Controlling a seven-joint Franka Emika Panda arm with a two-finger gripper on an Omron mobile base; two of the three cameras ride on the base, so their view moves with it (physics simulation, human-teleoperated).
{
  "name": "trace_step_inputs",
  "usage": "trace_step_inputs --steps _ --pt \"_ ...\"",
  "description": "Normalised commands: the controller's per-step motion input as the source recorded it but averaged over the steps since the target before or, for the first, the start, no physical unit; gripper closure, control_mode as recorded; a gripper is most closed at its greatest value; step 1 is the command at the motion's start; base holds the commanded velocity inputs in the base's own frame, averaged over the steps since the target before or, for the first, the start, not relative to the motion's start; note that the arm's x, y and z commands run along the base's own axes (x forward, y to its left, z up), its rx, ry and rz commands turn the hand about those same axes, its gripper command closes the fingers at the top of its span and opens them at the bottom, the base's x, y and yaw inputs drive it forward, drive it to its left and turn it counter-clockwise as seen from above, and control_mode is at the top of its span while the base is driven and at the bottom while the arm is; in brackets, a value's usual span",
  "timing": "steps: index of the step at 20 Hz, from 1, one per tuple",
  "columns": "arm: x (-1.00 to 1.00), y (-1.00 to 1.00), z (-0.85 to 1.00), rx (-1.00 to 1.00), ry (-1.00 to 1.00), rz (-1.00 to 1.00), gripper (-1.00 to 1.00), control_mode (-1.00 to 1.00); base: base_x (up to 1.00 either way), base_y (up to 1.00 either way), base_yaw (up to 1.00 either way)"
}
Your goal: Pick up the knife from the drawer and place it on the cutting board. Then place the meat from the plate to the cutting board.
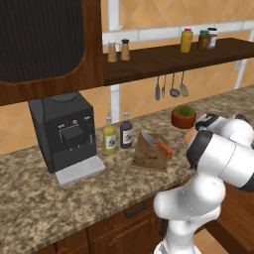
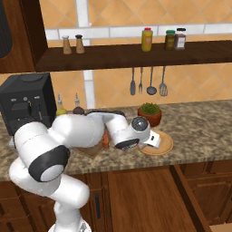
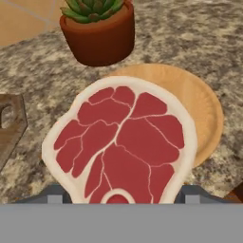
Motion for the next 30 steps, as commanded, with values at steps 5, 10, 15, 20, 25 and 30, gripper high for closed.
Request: trace_step_inputs --steps 5,10,15,20,25,30 --pt "-0.38 1.0 0.73 0.0 0.07 0.13 1.0 -1.0 0.0 0.0 0.0" --pt "-0.31 1.0 0.45 0.0 0.12 0.14 1.0 -1.0 0.0 0.0 0.0" --pt "-0.25 1.0 0.07 0.0 0.11 0.16 1.0 -1.0 0.0 0.0 0.0" --pt "0.04 0.81 -0.01 0.01 0.04 0.16 1.0 -1.0 0.0 0.0 0.0" --pt "0.29 0.29 -0.16 0.01 0.0 0.13 1.0 -1.0 0.0 0.0 0.0" --pt "0.23 0.01 -0.26 0.0 0.0 0.05 1.0 -1.0 0.0 0.0 0.0"
